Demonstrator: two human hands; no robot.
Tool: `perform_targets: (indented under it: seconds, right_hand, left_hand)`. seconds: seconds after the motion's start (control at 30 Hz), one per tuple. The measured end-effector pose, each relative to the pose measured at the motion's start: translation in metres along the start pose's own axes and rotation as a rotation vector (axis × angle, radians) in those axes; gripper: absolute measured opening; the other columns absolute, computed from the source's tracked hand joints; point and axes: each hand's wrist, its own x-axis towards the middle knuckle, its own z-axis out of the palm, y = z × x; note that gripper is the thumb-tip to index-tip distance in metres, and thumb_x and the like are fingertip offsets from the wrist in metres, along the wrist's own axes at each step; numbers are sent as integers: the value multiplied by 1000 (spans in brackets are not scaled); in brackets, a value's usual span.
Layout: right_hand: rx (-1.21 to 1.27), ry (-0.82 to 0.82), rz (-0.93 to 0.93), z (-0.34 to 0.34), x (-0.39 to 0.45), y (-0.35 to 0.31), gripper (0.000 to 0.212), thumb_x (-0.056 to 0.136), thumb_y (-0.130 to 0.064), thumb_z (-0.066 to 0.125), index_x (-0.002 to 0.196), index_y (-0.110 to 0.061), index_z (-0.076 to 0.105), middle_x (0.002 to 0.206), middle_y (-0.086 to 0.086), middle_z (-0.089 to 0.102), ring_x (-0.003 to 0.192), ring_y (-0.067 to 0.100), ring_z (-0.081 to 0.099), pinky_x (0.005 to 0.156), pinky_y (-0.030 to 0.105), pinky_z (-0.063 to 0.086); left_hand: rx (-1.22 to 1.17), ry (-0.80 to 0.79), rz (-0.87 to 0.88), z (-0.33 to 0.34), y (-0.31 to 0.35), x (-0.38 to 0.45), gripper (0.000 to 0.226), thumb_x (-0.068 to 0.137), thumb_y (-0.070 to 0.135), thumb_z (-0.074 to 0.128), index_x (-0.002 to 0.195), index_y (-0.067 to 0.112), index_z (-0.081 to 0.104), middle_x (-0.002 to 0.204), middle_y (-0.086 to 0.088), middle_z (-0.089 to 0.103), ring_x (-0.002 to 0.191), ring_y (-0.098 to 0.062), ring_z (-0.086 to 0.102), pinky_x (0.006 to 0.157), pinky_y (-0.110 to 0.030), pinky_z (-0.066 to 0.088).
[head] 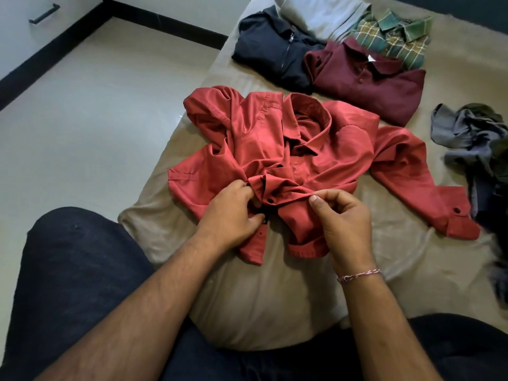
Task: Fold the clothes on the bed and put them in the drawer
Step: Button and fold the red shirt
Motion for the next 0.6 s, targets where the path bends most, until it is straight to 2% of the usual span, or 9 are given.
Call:
perform_targets:
  seconds: [0.07, 0.13, 0.27, 0.43, 0.53, 0.6]
  right_hand:
    - [-52, -21, -15, -1, 0, 0, 8, 86, -11, 82, 82, -17, 78, 83, 13, 76, 75, 12, 63, 73, 34, 52]
    - [-106, -27, -30, -1, -1, 0, 10, 85, -15, 84, 78, -18, 78, 78, 4, 76, 72, 9, 63, 71, 33, 53]
    - [-173, -29, -27, -3, -3, -1, 18, 84, -21, 85, 71, -14, 75, 65, -6, 70, 62, 5, 58, 63, 29, 49]
    - [-42, -87, 79, -4, -5, -7, 22, 92, -14, 77, 71, -6, 75, 71, -2, 70, 70, 8, 58, 71, 30, 48]
    - [86, -118, 179, -4, -12, -19, 30, 94, -6, 67, 67, -13, 78, 71, 1, 68, 71, 11, 58, 69, 30, 47]
    - [192, -151, 237, -5, -17, -30, 31, 94, -3, 63, 69, -14, 79, 72, 5, 71, 69, 13, 62, 69, 31, 50]
  left_hand:
    - [-31, -3, -13, -1, -3, 5, 16, 72, 25, 86, 73, 20, 71, 92, 6, 59, 87, -14, 62, 78, -33, 52]
    - [-55, -45, -2, 0, -8, 8, 18, 71, 26, 89, 67, 21, 72, 92, 7, 57, 86, -11, 60, 78, -34, 52]
    - [-40, -49, 39, 7, -13, 5, 21, 71, 30, 91, 89, 24, 79, 103, 5, 55, 99, -14, 60, 87, -33, 53]
    - [31, -35, 37, 12, -14, 6, 21, 77, 29, 88, 96, 22, 81, 105, 4, 53, 103, -17, 57, 90, -35, 53]
    - [-3, -58, 51, 5, -10, 5, 17, 75, 29, 88, 89, 24, 80, 102, 5, 54, 99, -14, 57, 88, -36, 53]
    - [-108, -45, 70, -7, -5, 3, 15, 71, 29, 88, 81, 25, 77, 99, 5, 57, 93, -9, 59, 85, -33, 53]
